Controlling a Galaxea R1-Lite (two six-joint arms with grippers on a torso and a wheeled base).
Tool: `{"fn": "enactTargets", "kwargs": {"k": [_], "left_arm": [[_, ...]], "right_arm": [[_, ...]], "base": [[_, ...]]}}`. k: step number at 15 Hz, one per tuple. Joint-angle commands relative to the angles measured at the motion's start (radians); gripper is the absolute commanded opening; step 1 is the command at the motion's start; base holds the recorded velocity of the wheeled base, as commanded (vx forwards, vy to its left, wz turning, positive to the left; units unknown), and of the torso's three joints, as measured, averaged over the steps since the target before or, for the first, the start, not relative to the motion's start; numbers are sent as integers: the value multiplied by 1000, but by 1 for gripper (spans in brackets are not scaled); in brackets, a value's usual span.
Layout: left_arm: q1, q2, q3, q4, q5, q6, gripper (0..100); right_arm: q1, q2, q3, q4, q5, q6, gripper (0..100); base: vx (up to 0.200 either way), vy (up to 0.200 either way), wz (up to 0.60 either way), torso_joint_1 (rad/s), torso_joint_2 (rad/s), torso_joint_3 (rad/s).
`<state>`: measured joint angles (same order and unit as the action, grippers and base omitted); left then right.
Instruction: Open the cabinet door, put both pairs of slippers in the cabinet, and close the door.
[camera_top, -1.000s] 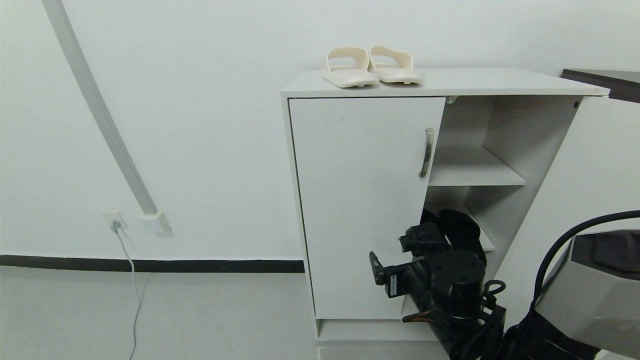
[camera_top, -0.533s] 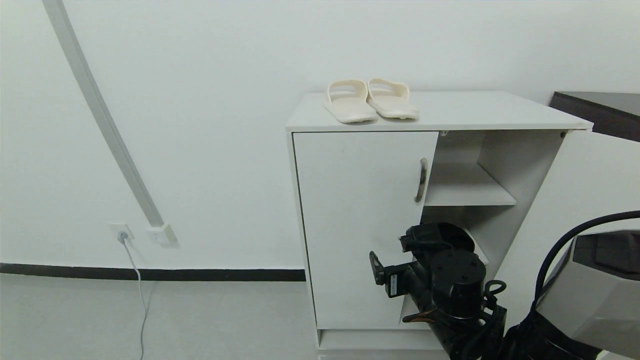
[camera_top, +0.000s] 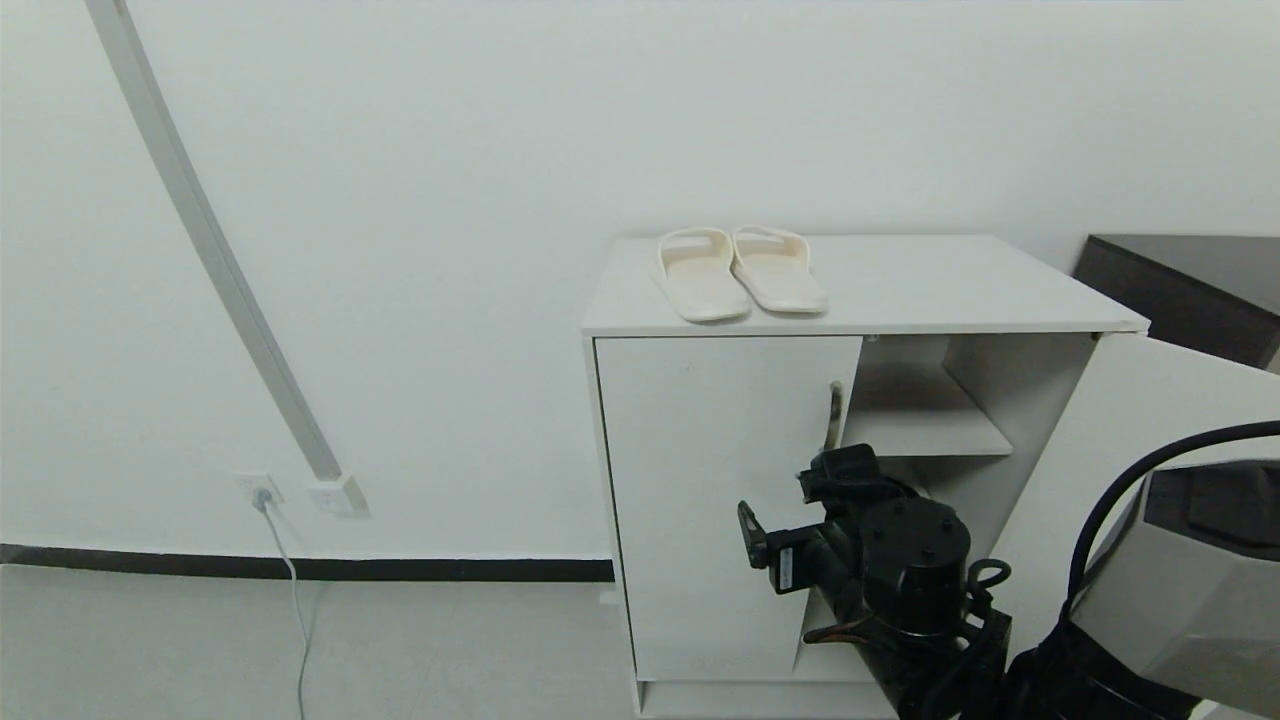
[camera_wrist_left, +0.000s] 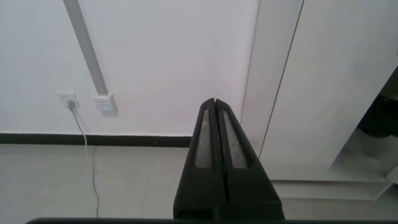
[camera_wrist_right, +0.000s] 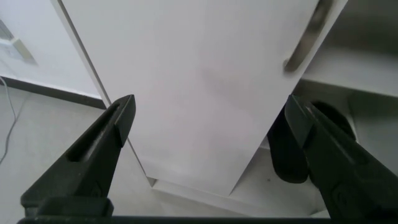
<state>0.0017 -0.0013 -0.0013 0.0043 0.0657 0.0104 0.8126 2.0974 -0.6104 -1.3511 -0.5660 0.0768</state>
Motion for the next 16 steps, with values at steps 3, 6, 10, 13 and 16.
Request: {"fn": "enactTargets", "kwargs": {"k": [3, 6, 10, 13, 16], "left_arm": [[0, 1, 0, 0, 0, 0, 0], [0, 1, 0, 0, 0, 0, 0], [0, 1, 0, 0, 0, 0, 0], [0, 1, 0, 0, 0, 0, 0], [1, 1, 0, 0, 0, 0, 0]], "right_arm": [[2, 3, 8, -2, 0, 0, 100], [2, 3, 8, -2, 0, 0, 100], [2, 3, 8, 0, 0, -2, 100], [2, 4, 8, 0, 0, -2, 100], [2, 3, 8, 0, 0, -2, 100]], "base": [[0, 0, 0, 191, -499, -317], [0, 0, 0, 204, -520, -315], [0, 0, 0, 224, -548, -319], [0, 0, 0, 251, -580, -326], [0, 0, 0, 261, -582, -330]]}}
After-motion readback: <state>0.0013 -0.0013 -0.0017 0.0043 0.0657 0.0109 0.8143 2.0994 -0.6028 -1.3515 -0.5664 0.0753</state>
